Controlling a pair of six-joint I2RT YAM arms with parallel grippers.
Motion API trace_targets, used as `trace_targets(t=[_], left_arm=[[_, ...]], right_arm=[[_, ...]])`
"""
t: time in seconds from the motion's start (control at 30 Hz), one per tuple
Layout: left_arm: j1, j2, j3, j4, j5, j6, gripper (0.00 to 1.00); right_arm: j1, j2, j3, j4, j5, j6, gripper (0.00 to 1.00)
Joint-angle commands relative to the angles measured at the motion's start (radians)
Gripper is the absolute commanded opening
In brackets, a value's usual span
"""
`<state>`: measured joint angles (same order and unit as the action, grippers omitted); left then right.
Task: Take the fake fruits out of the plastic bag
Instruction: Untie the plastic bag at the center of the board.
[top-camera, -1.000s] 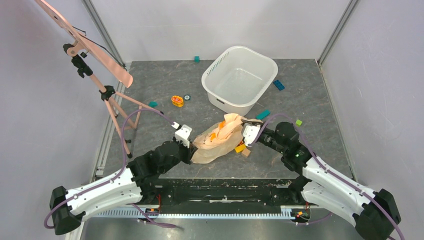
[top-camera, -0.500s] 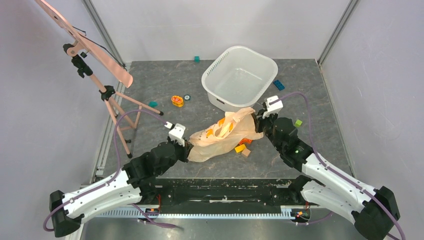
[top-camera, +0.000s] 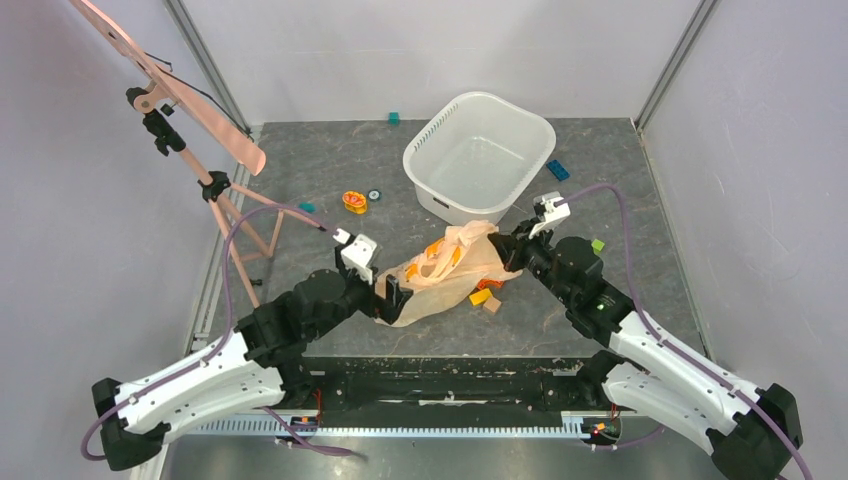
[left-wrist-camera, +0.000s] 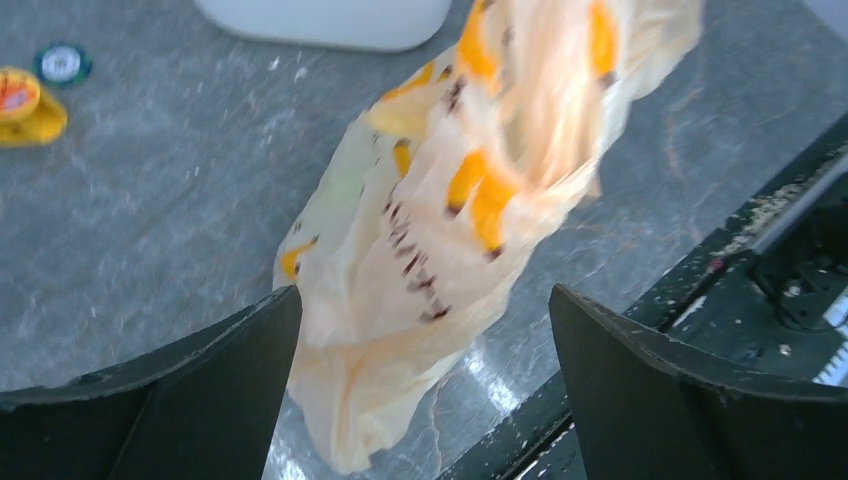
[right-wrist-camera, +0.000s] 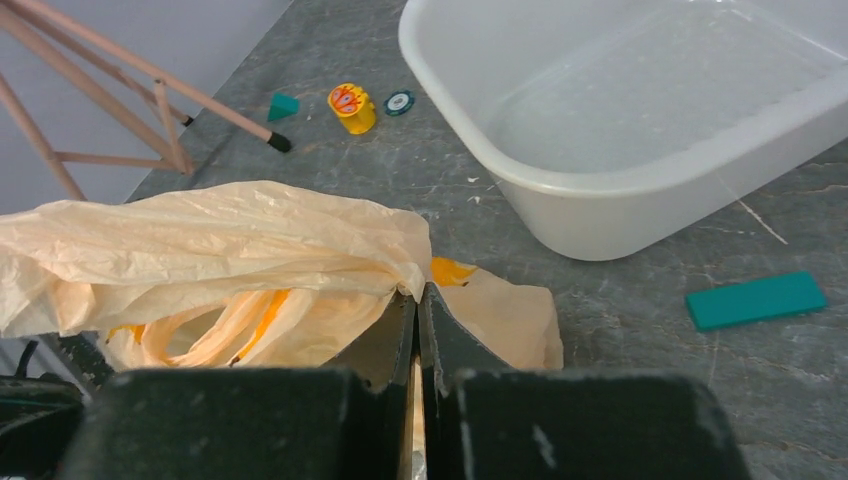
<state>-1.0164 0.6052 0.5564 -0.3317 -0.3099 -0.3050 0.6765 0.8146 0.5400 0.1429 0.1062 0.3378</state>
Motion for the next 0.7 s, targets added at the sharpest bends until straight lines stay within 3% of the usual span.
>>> trace_targets(t=[0.0, 0.23, 0.43, 0.67], left_arm=[[0.000, 0.068, 0.157, 0.020, 0.095, 0.113, 1.00], [-0.025, 0.275, 0.310, 0.022, 0.166, 0.184, 1.00], [-0.121, 0.422, 0.391, 0.036, 0.063, 0.246, 1.00], [-0.129, 0.541, 0.447, 0.050, -0.055, 0.303, 1.00]], right_arm=[[-0.003, -0.002, 0.060, -0.001, -0.082, 0.025, 0.00], [-0.004, 0.008, 0.095, -0.021, -0.087, 0.059, 0.00], [-0.004, 0.030, 0.137, -0.044, -0.099, 0.081, 0.00], [-0.003, 0.037, 0.138, -0.044, -0.123, 0.091, 0.00]])
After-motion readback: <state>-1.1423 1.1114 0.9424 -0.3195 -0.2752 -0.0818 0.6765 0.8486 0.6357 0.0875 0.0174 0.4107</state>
